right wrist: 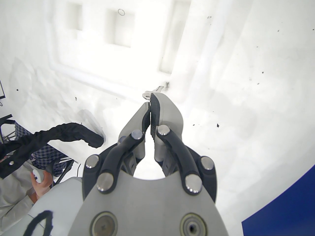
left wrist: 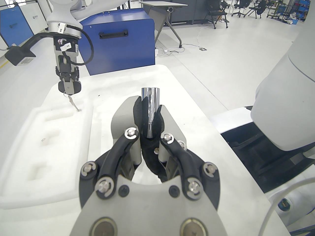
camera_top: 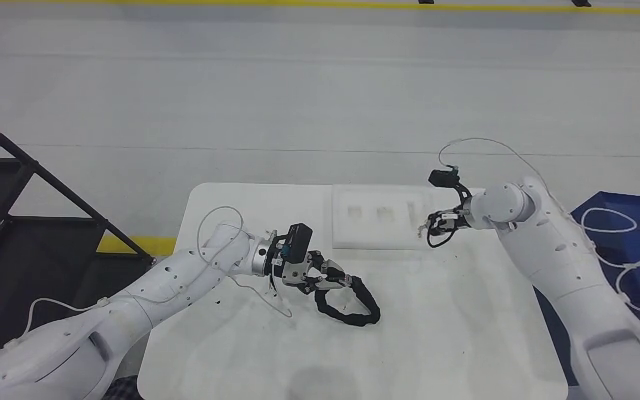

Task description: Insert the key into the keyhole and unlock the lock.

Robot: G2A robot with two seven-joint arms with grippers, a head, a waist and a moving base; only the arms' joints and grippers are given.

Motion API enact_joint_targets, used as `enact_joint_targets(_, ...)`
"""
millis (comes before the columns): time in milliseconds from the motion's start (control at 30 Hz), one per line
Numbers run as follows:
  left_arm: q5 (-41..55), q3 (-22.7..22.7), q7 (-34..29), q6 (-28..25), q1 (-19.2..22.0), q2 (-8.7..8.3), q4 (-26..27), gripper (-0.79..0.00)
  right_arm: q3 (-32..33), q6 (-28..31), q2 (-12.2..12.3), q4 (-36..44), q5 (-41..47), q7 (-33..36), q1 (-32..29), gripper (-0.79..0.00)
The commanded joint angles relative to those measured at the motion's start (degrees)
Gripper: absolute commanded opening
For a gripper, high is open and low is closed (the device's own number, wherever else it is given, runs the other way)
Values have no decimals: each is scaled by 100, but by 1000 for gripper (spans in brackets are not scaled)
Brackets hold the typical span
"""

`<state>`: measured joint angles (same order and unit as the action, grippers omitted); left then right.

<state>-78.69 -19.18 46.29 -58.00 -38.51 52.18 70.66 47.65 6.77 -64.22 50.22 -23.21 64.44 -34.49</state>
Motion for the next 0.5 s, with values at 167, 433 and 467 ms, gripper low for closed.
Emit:
enact_joint_targets(167,0,0,0,0,0,0,0,-785,-132,-16,-109,-440,-11,-60,126,-785)
enact_joint_targets(433,0,0,0,0,0,0,0,-785,-275,94,-233,-711,-19,-109,236,-785)
enact_joint_targets(467,0,0,0,0,0,0,0,-785,-300,100,-251,-730,-27,-111,249,-785)
